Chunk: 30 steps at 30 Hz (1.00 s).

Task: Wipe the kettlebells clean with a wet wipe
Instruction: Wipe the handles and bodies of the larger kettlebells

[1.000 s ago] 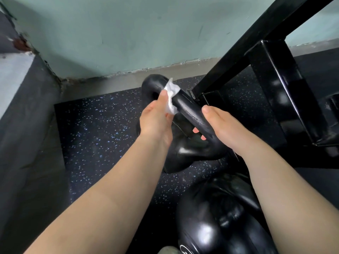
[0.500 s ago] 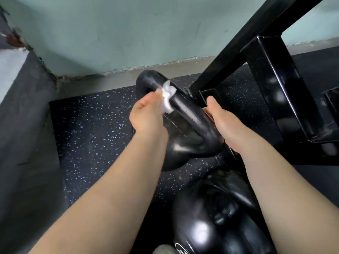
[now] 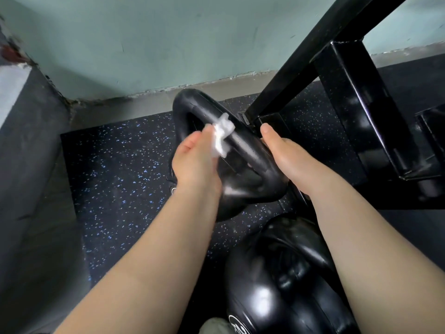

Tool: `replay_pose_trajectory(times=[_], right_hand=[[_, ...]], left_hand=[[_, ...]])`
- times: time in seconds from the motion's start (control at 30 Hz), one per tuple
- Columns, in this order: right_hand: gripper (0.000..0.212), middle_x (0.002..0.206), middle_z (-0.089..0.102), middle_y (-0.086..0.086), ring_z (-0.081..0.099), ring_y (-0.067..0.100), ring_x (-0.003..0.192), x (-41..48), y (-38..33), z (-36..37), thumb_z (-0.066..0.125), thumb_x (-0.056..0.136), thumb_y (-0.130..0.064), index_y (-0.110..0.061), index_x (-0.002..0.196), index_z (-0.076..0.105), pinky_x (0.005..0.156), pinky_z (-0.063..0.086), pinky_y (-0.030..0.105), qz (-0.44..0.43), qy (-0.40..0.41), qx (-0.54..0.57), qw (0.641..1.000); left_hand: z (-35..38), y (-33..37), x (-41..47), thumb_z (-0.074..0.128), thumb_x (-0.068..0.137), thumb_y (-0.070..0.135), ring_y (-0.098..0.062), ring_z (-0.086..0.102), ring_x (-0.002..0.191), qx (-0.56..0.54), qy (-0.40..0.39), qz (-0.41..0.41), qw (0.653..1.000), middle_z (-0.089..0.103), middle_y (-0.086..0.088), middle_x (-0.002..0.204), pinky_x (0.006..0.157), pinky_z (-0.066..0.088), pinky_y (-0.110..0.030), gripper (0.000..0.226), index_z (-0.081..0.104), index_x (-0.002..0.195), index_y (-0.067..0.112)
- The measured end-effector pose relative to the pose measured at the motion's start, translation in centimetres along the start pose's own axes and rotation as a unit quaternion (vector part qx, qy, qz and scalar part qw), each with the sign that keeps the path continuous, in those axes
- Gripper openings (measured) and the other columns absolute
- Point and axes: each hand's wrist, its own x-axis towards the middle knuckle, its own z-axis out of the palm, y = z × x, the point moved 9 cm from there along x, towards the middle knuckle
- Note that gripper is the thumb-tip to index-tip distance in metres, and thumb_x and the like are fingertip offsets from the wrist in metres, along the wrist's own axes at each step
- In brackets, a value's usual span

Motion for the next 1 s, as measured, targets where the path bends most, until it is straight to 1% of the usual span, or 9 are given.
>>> replay_pose_trajectory(times=[0.2,0.3,0.4,0.5,0.6,0.8,0.87,0.93,1.0], right_hand=[[0.054,0.128,0.048,0.001,0.038,0.017,0.128,0.0,-1.1,0.4,0.022,0.092,-0.051,-0.021,0.131,0.043,0.098,0.026,0.028,-0.037,-0.011,-0.012,0.999],[0.056,0.133,0.044,0.002,0.040,0.013,0.118,0.0,-0.9,0.4,0.022,0.092,-0.051,-0.019,0.135,0.037,0.094,0.023,0.026,-0.032,-0.013,-0.010,0.999],[0.055,0.145,0.036,0.000,0.034,0.016,0.132,0.1,-1.0,0.2,0.021,0.092,-0.052,-0.022,0.137,0.033,0.104,0.024,0.030,-0.048,0.000,-0.022,0.999],[0.047,0.124,0.050,-0.003,0.045,0.012,0.111,-0.3,-1.9,0.2,0.023,0.094,-0.046,-0.022,0.129,0.043,0.091,0.030,0.024,-0.084,0.018,-0.041,0.995],[0.032,0.093,0.049,-0.011,0.049,0.013,0.093,-0.8,-3.4,0.5,0.031,0.093,-0.041,-0.025,0.114,0.048,0.070,0.036,0.022,-0.131,0.040,-0.084,0.987],[0.030,0.093,0.057,-0.005,0.054,0.014,0.081,0.1,-4.7,1.8,0.043,0.088,-0.044,-0.025,0.112,0.043,0.070,0.043,0.031,-0.116,0.015,-0.159,0.980],[0.024,0.084,0.057,-0.005,0.051,0.010,0.070,0.4,-4.9,1.6,0.044,0.086,-0.046,-0.025,0.098,0.045,0.059,0.039,0.027,-0.124,0.052,-0.179,0.975],[0.025,0.072,0.053,-0.008,0.047,0.009,0.063,0.4,-5.0,1.4,0.044,0.085,-0.049,-0.025,0.090,0.043,0.052,0.032,0.024,-0.127,0.094,-0.206,0.966],[0.030,0.069,0.051,-0.008,0.048,0.016,0.064,0.4,-5.0,1.3,0.042,0.084,-0.051,-0.022,0.091,0.043,0.053,0.031,0.029,-0.132,0.116,-0.229,0.957]], left_hand=[[1.4,-3.7,-2.6,0.062,0.081,0.033,-0.014,0.056,0.064,0.080,-0.025,-0.049,0.995,0.065,-0.001,0.064,0.072,0.052,-0.026,0.030,0.064,0.091,0.005],[2.4,-6.8,-5.3,0.065,0.068,0.030,-0.021,0.063,0.090,0.012,-0.079,-0.111,0.991,0.067,-0.020,0.105,0.089,0.049,-0.036,0.051,0.056,0.106,-0.003],[1.8,-7.1,-5.4,0.069,0.075,0.012,-0.021,0.065,0.084,0.004,-0.063,-0.119,0.991,0.066,-0.011,0.098,0.079,0.052,-0.028,0.027,0.056,0.099,0.010],[-0.6,-4.0,-4.9,0.062,0.078,-0.001,-0.007,0.058,0.060,0.020,-0.003,-0.051,0.998,0.059,0.002,0.073,0.062,0.050,-0.017,0.023,0.053,0.081,0.020],[-3.8,3.4,-3.5,0.062,0.078,0.001,-0.004,0.054,0.063,0.093,0.062,0.136,0.984,0.056,0.007,0.072,0.064,0.047,-0.013,0.026,0.055,0.078,0.025],[0.2,13.4,-0.9,0.058,0.081,0.001,0.018,0.057,0.075,0.234,-0.022,0.393,0.889,0.059,0.012,0.103,0.086,0.045,-0.009,0.032,0.058,0.107,0.020],[3.0,12.1,-0.1,0.055,0.080,0.012,-0.005,0.064,0.092,0.358,-0.099,0.416,0.830,0.067,-0.001,0.106,0.094,0.044,-0.021,0.028,0.065,0.106,0.011],[5.3,9.6,-0.1,0.048,0.083,0.019,-0.026,0.061,0.106,0.487,-0.187,0.454,0.722,0.068,-0.015,0.108,0.098,0.035,-0.024,0.030,0.066,0.102,0.004],[6.0,8.7,0.4,0.040,0.086,0.024,-0.030,0.057,0.112,0.544,-0.220,0.479,0.654,0.066,-0.017,0.111,0.100,0.029,-0.023,0.037,0.065,0.103,0.002]])
